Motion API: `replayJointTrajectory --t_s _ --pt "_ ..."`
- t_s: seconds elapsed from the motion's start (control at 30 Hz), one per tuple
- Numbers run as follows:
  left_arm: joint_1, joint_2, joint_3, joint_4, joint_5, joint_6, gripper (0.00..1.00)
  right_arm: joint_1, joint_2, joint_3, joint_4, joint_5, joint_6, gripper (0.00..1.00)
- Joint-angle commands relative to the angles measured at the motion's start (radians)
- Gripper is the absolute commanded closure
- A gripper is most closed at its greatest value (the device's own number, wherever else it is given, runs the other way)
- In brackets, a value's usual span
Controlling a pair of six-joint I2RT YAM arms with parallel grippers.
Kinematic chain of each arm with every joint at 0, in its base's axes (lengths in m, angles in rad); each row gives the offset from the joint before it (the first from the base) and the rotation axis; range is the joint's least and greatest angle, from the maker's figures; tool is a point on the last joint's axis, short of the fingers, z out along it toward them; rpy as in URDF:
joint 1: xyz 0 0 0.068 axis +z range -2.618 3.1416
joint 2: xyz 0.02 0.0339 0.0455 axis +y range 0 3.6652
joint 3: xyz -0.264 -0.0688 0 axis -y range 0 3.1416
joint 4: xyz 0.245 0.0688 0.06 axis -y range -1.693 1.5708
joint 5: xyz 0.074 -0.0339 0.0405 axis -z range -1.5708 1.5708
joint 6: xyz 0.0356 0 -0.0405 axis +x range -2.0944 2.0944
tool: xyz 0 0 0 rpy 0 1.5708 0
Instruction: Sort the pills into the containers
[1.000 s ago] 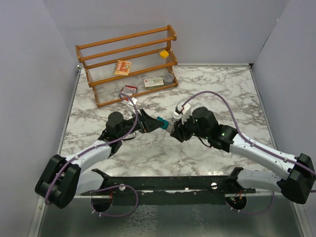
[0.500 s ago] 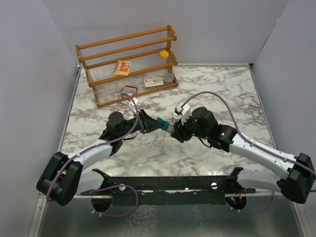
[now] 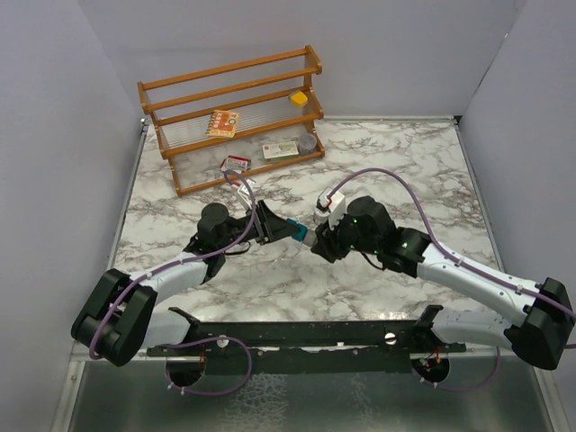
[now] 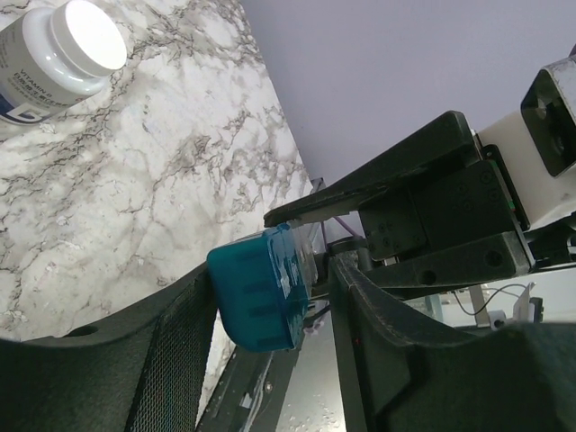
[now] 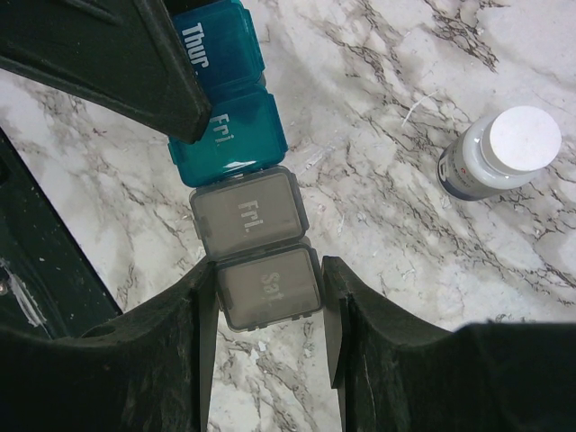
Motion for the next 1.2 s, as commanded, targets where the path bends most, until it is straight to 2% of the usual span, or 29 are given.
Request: replayJointTrajectory --t_s 0.0,0.07,0.23,0.47,0.63,0.73,0.97,1.07,1.17 --pt "0.0 0.007 0.009 0.039 0.02 0.006 0.46 0.011 0.014 0.05 -0.009 -0.006 -0.002 0.99" --pt "0.0 0.009 0.007 0.039 0.016 0.008 0.47 0.014 0.016 0.053 -0.014 -0.003 -0.002 0.99" --pt "0.0 0.023 0.012 0.039 0.019 0.01 0.59 0.021 0.014 0.055 -0.023 0.006 -0.004 0.99" --pt "0.0 0.028 0.015 0.04 0.026 0.008 0.64 0.028 0.016 0.062 -0.034 0.017 -0.008 0.99" --pt "0.0 0.03 0.019 0.041 0.045 0.01 0.82 0.034 0.023 0.064 -0.025 0.038 -0.013 0.99" --pt "-0.001 0.036 0.025 0.041 0.06 0.009 0.89 0.037 0.028 0.06 -0.007 0.039 -0.015 0.99" --pt "-0.001 0.043 0.029 0.055 0.077 -0.017 0.91 0.039 0.047 0.057 0.033 0.036 -0.015 0.99" --pt "-0.001 0.036 0.029 0.069 0.08 -0.033 0.91 0.04 0.048 0.058 0.049 0.037 -0.014 0.94" --pt "-0.001 0.024 0.029 0.078 0.081 -0.043 0.92 0.04 0.045 0.063 0.057 0.039 -0.013 0.92"
